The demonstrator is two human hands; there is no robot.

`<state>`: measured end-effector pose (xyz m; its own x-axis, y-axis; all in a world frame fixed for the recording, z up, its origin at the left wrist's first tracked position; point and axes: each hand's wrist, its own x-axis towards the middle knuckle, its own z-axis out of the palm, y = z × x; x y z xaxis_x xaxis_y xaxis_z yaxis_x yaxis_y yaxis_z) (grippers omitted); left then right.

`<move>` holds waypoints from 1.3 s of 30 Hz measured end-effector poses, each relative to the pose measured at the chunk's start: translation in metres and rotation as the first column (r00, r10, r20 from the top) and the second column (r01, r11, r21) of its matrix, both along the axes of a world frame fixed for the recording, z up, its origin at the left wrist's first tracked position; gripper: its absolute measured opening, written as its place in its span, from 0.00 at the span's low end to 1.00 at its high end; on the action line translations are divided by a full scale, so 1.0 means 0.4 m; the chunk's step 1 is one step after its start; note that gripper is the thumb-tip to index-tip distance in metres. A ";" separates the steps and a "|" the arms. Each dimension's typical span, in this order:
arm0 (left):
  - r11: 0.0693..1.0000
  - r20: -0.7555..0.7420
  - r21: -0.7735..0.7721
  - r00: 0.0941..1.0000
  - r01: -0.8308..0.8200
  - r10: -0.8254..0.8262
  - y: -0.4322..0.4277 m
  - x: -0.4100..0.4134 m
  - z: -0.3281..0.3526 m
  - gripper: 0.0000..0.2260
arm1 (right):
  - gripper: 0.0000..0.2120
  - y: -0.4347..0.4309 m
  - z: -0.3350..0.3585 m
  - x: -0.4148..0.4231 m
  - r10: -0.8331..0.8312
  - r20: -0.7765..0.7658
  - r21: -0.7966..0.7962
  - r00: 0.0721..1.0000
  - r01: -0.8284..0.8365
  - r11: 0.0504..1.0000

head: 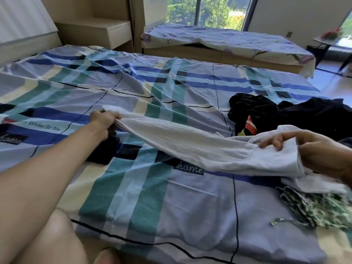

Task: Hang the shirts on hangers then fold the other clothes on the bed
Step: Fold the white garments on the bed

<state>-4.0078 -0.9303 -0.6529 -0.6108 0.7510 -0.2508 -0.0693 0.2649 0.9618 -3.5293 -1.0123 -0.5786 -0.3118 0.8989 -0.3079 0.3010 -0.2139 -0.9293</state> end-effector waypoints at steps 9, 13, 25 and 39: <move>0.982 -0.216 -0.088 0.959 0.168 -0.183 -0.029 -0.027 -0.020 0.15 | 0.17 0.092 -0.101 -0.020 -0.373 0.522 0.530 0.767 0.051 0.847; 0.978 -0.191 -0.095 0.961 0.186 -0.202 -0.018 0.002 -0.014 0.09 | 0.08 0.052 -0.171 -0.282 -0.089 0.519 0.573 0.850 -0.269 0.775; 0.977 -0.181 0.053 0.965 0.205 -0.192 -0.017 0.115 0.026 0.08 | 0.35 0.098 -0.365 -0.628 0.321 0.752 0.202 0.575 -0.665 0.719; 0.842 -0.482 0.084 0.761 0.534 -0.434 -0.060 0.362 -0.026 0.08 | 0.20 0.075 -0.193 -0.427 0.330 0.708 0.156 0.624 -0.594 0.790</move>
<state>-3.8629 -0.9541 -0.6633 -0.1567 0.9779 0.1386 0.4431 -0.0558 0.8947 -3.7001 -0.9821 -0.6556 -0.5718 0.7663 -0.2928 0.7869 0.4113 -0.4600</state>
